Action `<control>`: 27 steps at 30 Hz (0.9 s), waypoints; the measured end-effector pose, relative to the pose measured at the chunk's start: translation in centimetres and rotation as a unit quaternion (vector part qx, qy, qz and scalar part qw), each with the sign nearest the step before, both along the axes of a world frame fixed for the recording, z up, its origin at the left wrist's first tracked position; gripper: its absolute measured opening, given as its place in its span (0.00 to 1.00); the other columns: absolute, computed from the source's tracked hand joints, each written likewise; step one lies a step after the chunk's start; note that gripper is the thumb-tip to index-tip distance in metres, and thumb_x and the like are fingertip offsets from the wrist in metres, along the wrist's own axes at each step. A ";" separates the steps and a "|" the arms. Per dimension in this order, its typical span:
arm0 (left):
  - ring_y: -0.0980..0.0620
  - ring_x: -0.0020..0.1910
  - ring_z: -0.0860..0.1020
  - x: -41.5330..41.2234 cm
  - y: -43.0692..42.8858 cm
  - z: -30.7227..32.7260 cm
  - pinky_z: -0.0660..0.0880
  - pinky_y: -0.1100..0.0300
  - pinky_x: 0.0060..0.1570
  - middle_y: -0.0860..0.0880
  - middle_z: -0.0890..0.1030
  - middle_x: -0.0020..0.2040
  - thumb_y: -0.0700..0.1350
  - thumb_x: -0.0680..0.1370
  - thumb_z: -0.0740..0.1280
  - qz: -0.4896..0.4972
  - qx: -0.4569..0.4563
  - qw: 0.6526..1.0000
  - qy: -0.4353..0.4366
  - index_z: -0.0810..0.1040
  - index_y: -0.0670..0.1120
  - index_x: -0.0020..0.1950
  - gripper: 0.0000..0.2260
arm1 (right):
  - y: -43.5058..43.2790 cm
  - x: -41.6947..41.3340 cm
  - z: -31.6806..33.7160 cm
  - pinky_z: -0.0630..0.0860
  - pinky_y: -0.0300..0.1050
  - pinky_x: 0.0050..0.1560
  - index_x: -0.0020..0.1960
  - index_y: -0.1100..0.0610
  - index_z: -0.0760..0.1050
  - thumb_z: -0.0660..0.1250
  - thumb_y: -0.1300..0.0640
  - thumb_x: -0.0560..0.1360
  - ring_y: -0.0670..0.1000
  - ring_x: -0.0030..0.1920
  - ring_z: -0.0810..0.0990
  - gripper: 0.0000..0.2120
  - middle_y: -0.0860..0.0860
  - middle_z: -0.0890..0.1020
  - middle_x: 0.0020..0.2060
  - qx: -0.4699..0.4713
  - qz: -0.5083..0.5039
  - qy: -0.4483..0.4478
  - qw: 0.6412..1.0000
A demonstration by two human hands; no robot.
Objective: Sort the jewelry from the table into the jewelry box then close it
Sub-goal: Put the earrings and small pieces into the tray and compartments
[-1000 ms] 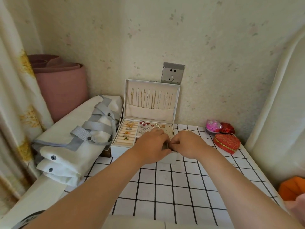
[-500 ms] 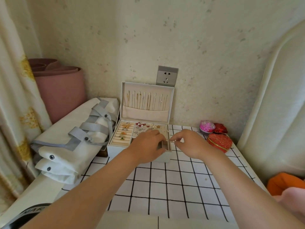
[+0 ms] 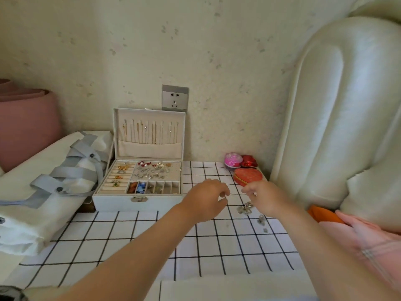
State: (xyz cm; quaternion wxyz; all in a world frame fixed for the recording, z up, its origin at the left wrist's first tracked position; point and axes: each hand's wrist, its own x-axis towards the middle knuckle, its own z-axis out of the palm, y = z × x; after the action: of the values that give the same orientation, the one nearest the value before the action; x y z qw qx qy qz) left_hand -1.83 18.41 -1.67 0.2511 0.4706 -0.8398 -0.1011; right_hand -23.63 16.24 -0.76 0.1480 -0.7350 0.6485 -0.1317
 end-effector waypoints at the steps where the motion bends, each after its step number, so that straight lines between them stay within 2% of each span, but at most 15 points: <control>1: 0.54 0.56 0.74 -1.0 -0.2 -0.2 0.73 0.55 0.57 0.53 0.79 0.55 0.49 0.80 0.64 -0.008 0.012 1.000 -0.009 0.78 0.52 0.62 0.11 | -0.1 -0.7 -0.4 0.74 0.39 0.56 0.62 0.46 0.80 0.62 0.59 0.81 0.48 0.57 0.80 0.15 0.47 0.82 0.58 0.009 0.000 0.007 1.000; 4: 0.52 0.59 0.73 -3.5 -0.9 -0.9 0.73 0.53 0.58 0.53 0.78 0.58 0.48 0.80 0.63 -0.028 0.045 0.998 -0.037 0.79 0.53 0.62 0.11 | -0.3 -2.5 -1.3 0.74 0.40 0.60 0.66 0.49 0.78 0.63 0.64 0.79 0.48 0.60 0.79 0.19 0.49 0.82 0.61 0.035 0.003 0.033 0.999; 10: 0.49 0.59 0.72 -5.9 -2.0 -2.4 0.74 0.49 0.57 0.50 0.77 0.58 0.48 0.81 0.63 -0.049 0.072 0.992 -0.095 0.79 0.54 0.64 0.13 | -0.9 -3.2 -2.1 0.73 0.45 0.61 0.72 0.46 0.73 0.64 0.58 0.81 0.52 0.63 0.77 0.20 0.51 0.76 0.66 0.063 0.048 0.095 0.992; 12: 0.49 0.58 0.73 -5.8 -2.2 -2.8 0.75 0.48 0.55 0.50 0.78 0.56 0.48 0.81 0.63 -0.050 0.071 0.990 -0.109 0.81 0.55 0.61 0.11 | -1.3 -3.1 -2.3 0.74 0.43 0.56 0.70 0.46 0.75 0.66 0.56 0.80 0.52 0.59 0.78 0.19 0.52 0.77 0.62 0.055 0.057 0.097 0.992; 15: 0.51 0.55 0.74 -5.2 -2.5 -3.4 0.76 0.52 0.52 0.53 0.79 0.51 0.48 0.79 0.65 -0.025 0.066 0.994 -0.089 0.83 0.54 0.54 0.08 | -1.6 -2.9 -2.4 0.76 0.43 0.51 0.62 0.44 0.80 0.69 0.56 0.78 0.51 0.52 0.80 0.14 0.49 0.81 0.52 0.032 0.048 0.089 0.994; 18: 0.54 0.53 0.75 -4.4 -2.8 -3.7 0.76 0.55 0.51 0.54 0.79 0.50 0.46 0.78 0.66 -0.012 0.076 0.994 -0.077 0.82 0.53 0.51 0.06 | -1.8 -2.7 -2.4 0.75 0.42 0.50 0.59 0.46 0.81 0.70 0.54 0.77 0.49 0.52 0.80 0.11 0.47 0.81 0.50 0.037 0.032 0.071 0.996; 24: 0.54 0.54 0.75 -4.2 -2.7 -3.1 0.76 0.54 0.53 0.55 0.80 0.53 0.46 0.78 0.65 0.001 0.078 0.994 -0.079 0.79 0.53 0.58 0.10 | -1.7 -2.5 -2.1 0.78 0.44 0.51 0.54 0.49 0.84 0.67 0.53 0.80 0.49 0.49 0.81 0.08 0.48 0.85 0.52 0.038 0.023 0.022 0.999; 26: 0.54 0.54 0.75 -4.5 -2.6 -2.9 0.75 0.56 0.53 0.55 0.79 0.55 0.46 0.79 0.65 0.008 0.072 0.996 -0.056 0.77 0.52 0.62 0.12 | -1.9 -2.5 -1.9 0.80 0.48 0.50 0.49 0.50 0.85 0.69 0.53 0.79 0.52 0.46 0.83 0.07 0.50 0.86 0.46 0.039 0.011 -0.016 0.999; 27: 0.55 0.53 0.74 -4.7 -2.5 -2.8 0.74 0.57 0.53 0.55 0.79 0.56 0.46 0.79 0.65 0.011 0.073 0.997 -0.033 0.76 0.52 0.63 0.12 | -1.9 -2.5 -1.7 0.80 0.46 0.45 0.45 0.51 0.85 0.70 0.54 0.78 0.51 0.43 0.82 0.06 0.50 0.85 0.42 0.038 0.008 -0.043 0.998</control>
State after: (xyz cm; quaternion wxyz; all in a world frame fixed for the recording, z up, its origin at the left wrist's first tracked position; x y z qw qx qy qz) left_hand -6.57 15.89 -4.43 0.1892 0.5001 -0.8327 -0.1442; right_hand -26.12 14.36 -2.44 0.2051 -0.7274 0.6403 -0.1372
